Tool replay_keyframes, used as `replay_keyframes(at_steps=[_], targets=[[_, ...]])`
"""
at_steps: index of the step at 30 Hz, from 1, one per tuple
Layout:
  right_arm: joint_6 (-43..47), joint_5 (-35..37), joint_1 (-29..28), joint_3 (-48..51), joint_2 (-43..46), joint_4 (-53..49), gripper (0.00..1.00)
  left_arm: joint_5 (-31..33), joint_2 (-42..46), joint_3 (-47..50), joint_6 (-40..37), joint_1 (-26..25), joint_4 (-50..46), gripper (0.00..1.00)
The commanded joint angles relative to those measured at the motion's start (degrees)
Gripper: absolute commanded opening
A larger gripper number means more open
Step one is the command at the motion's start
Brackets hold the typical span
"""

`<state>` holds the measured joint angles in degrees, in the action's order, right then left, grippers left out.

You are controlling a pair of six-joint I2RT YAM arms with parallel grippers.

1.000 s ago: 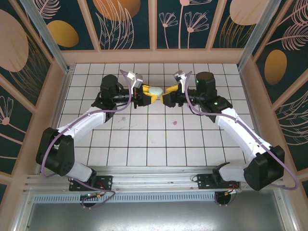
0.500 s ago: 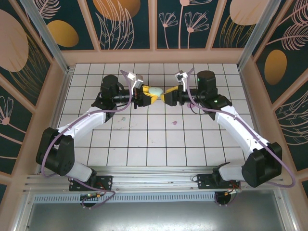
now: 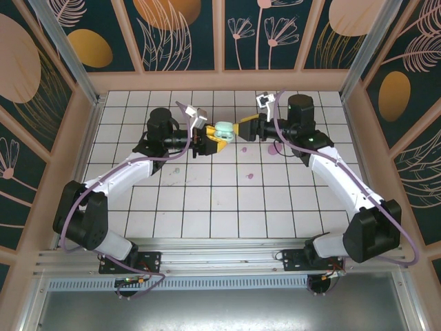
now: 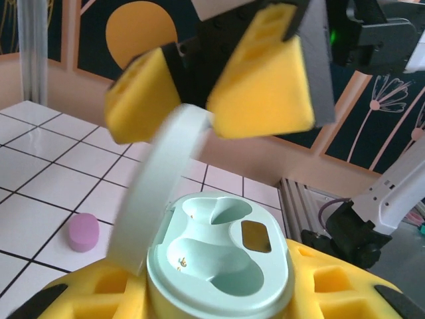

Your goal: Insert wireless bluetooth earbuds into charging case

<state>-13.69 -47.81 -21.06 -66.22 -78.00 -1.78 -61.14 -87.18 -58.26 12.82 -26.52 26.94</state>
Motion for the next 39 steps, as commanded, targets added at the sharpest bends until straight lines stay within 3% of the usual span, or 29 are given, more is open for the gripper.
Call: replay_keyframes(at_steps=[1, 17, 23, 32, 39], targets=[[-2.5, 0.4, 0.2, -1.6, -1.5, 2.6, 0.66, -2.6, -0.3, -1.6, -1.6, -0.7, 0.8, 0.25], [-17.5, -1.9, -0.1, -0.2, -1.3, 3.0, 0.66, 5.4, 1.2, 0.2, -2.7, -0.7, 5.1, 0.26], [-18.9, -2.1, -0.6, 0.1, -0.7, 2.6, 0.66, 8.3, 2.7, 1.0, -4.1, -0.4, 3.9, 0.25], [-20.3, -0.5, -0.9, -0.2, 0.5, 2.9, 0.66, 7.0, 5.5, 6.6, 0.0, 5.1, 6.8, 0.25], [-19.9, 7.6, -1.7, 0.0, -1.6, -0.6, 0.62, 6.5, 8.7, 12.4, 0.8, 9.7, 7.8, 0.25]])
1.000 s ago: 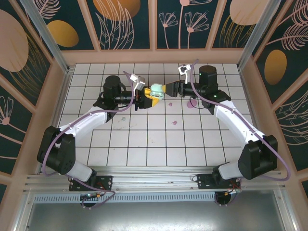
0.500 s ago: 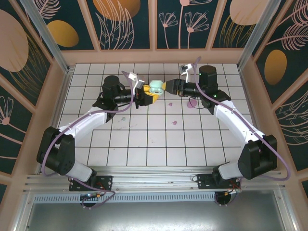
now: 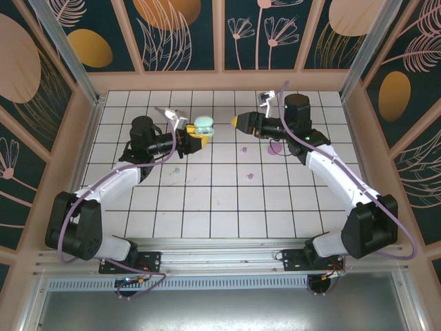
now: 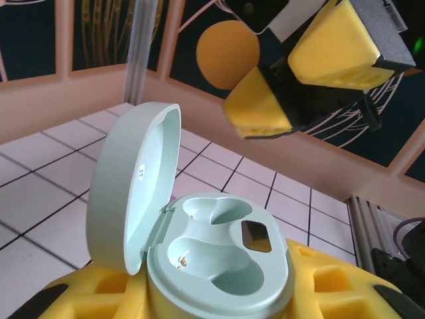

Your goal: Insert wireless bluetooth earbuds into charging case

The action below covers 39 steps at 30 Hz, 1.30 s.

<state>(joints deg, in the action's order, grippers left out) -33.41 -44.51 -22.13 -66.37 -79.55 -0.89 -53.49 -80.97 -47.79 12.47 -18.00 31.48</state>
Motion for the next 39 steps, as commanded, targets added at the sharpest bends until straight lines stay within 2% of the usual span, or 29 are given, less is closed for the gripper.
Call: replay_keyframes(at_steps=[1, 9, 15, 23, 28, 34, 39], targets=[[-0.7, 5.4, -0.9, 0.5, -0.7, -1.5, 0.62, -1.1, 3.1, 3.0, 1.3, 1.8, 3.6, 0.24], [-4.7, 8.7, -2.8, 1.3, -8.5, -2.2, 0.60, 0.5, 8.3, 10.6, 1.8, 5.8, 4.3, 0.24], [-10.1, 13.3, -6.4, -2.1, -17.7, -1.4, 0.52, 4.7, 12.4, 16.4, 4.4, 6.8, 6.8, 0.22], [-10.4, 15.6, -14.1, -13.7, -32.0, -5.2, 0.50, 10.4, 20.4, 18.3, 0.5, 6.9, -1.7, 0.22], [-13.7, 15.7, -16.5, -21.7, -41.0, -6.2, 0.43, 13.3, 24.7, 18.1, -1.9, 6.9, -7.2, 0.22], [-14.8, 19.3, -19.7, -32.1, -49.3, -10.8, 0.35, 13.7, 25.7, 17.8, -1.6, 7.0, -8.1, 0.21], [-14.9, 23.1, -22.8, -35.7, -51.5, -15.1, 0.31, 13.9, 25.8, 17.5, -1.6, 7.0, -8.3, 0.22]])
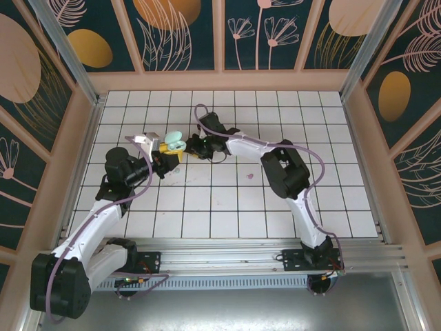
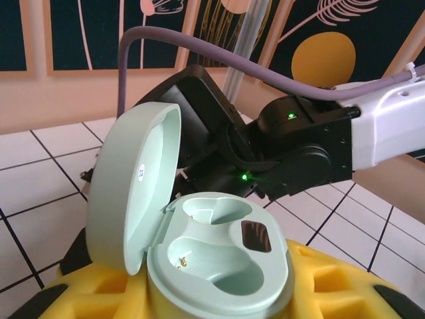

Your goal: Insert wireless bluetooth earbuds into charging case

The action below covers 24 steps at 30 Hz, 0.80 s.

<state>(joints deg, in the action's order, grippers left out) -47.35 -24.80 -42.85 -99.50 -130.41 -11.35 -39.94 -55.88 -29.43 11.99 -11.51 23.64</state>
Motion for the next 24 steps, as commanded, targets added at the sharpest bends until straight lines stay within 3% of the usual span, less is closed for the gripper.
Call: replay_keyframes(at_steps=[1, 14, 24], targets=[[-1.1, 4.5, -2.7, -2.5, -0.6, -5.3, 0.30, 0.4, 0.7, -1.0, -1.1, 0.5, -0.5, 0.21], [-0.8, 8.1, -6.7, -5.3, -3.9, -10.1, 0.25, 0.1, 2.7, -2.3, -1.8, 0.4, -2.9, 0.22], [-1.8, 9.8, -4.7, -9.4, -5.6, -9.0, 0.24, 2.1, 5.4, -2.3, -2.9, 0.5, -5.4, 0.21]])
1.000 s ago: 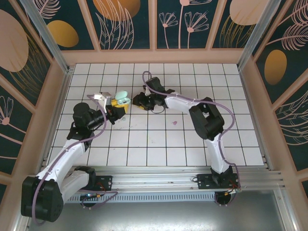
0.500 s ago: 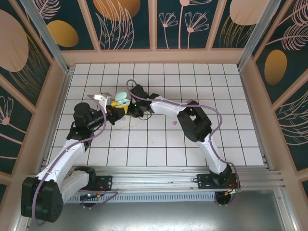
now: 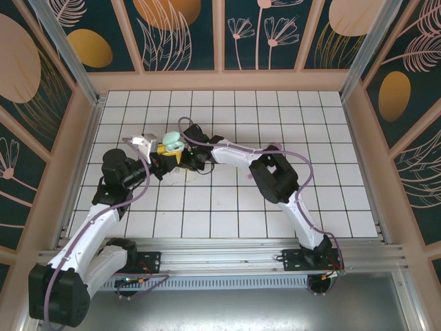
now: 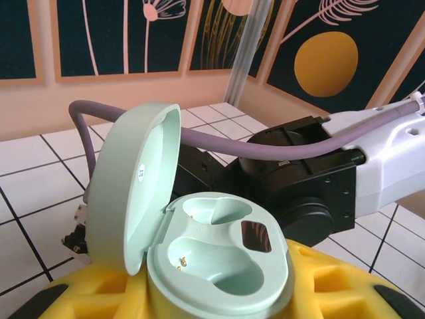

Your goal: Insert wireless bluetooth earbuds into charging case

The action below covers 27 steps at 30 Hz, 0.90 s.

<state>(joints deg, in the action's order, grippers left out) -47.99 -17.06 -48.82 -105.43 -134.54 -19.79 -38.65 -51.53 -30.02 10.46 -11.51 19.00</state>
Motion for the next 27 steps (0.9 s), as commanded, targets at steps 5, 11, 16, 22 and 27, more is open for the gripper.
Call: replay_keyframes(at_steps=[5, 11, 16, 22, 27], targets=[[-2.5, 4.1, 2.0, -7.8, -3.6, -1.1, 0.24, 0.7, 0.6, -2.0, -1.5, 0.4, -0.6, 0.21], [-4.3, 6.5, 1.8, -12.5, -7.0, -2.0, 0.26, 0.2, -0.1, -2.1, -1.3, 0.5, 0.1, 0.21], [-4.7, 9.1, 1.4, -15.3, -9.0, -2.6, 0.30, -0.1, -0.1, -2.0, -1.5, 0.5, -0.1, 0.21], [-5.2, 10.6, 1.0, -16.6, -10.2, -2.8, 0.33, -0.5, 0.0, -1.8, -1.4, 0.5, 0.1, 0.21], [-5.4, 10.6, 0.9, -18.2, -11.6, -3.1, 0.33, -0.6, -0.3, -1.8, -1.3, 0.5, 0.5, 0.21]])
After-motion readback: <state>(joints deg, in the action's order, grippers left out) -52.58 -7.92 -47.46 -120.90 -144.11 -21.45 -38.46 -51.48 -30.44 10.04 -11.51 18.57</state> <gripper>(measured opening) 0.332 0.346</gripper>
